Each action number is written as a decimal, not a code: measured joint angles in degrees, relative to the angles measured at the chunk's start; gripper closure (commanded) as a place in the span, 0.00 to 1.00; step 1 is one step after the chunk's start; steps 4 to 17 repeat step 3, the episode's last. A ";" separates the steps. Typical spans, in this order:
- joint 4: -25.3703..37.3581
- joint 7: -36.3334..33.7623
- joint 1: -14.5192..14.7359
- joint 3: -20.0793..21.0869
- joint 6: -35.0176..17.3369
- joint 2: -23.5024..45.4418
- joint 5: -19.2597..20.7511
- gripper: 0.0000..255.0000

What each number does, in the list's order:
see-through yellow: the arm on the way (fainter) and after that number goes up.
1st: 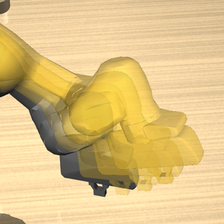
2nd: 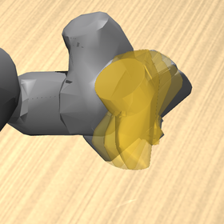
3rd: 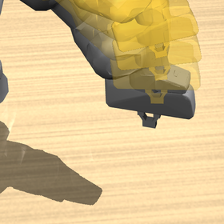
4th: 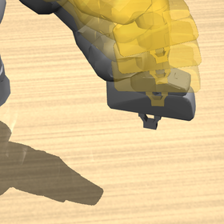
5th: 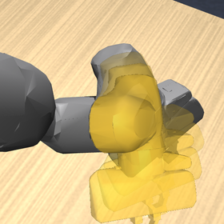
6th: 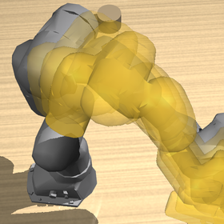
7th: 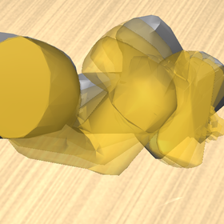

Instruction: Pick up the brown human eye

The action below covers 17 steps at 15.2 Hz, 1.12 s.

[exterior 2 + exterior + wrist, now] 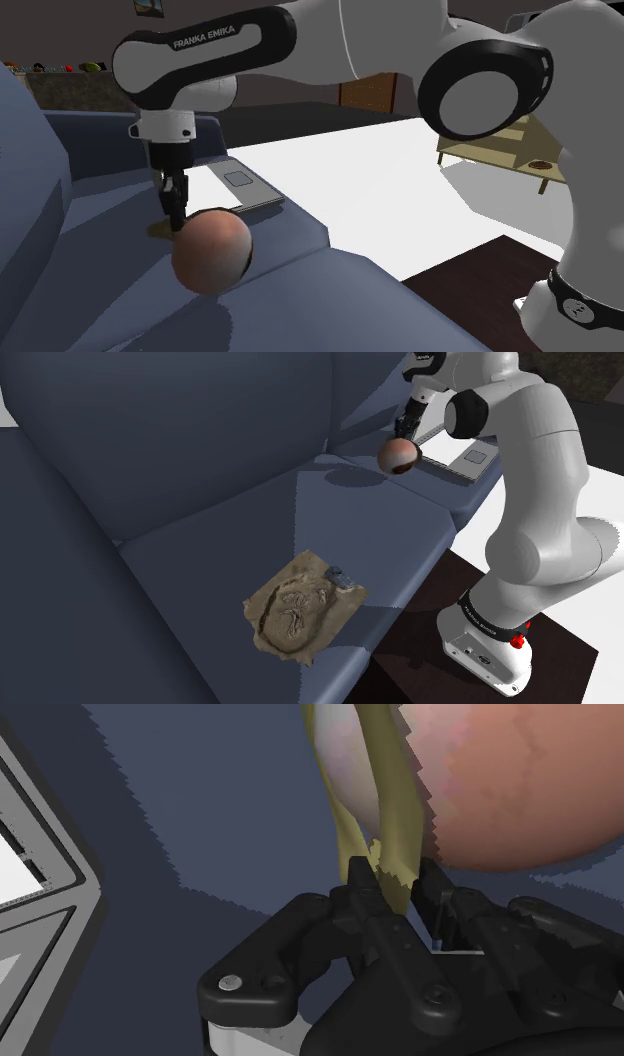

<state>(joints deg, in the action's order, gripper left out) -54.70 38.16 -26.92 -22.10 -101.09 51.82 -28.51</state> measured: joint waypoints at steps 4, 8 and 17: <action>1.59 -0.43 -0.36 -0.08 1.73 -0.26 0.20 1.00; 1.59 -0.43 -0.36 -0.08 1.73 -0.26 0.20 1.00; 1.59 -0.43 -0.36 -0.08 1.73 -0.26 0.20 1.00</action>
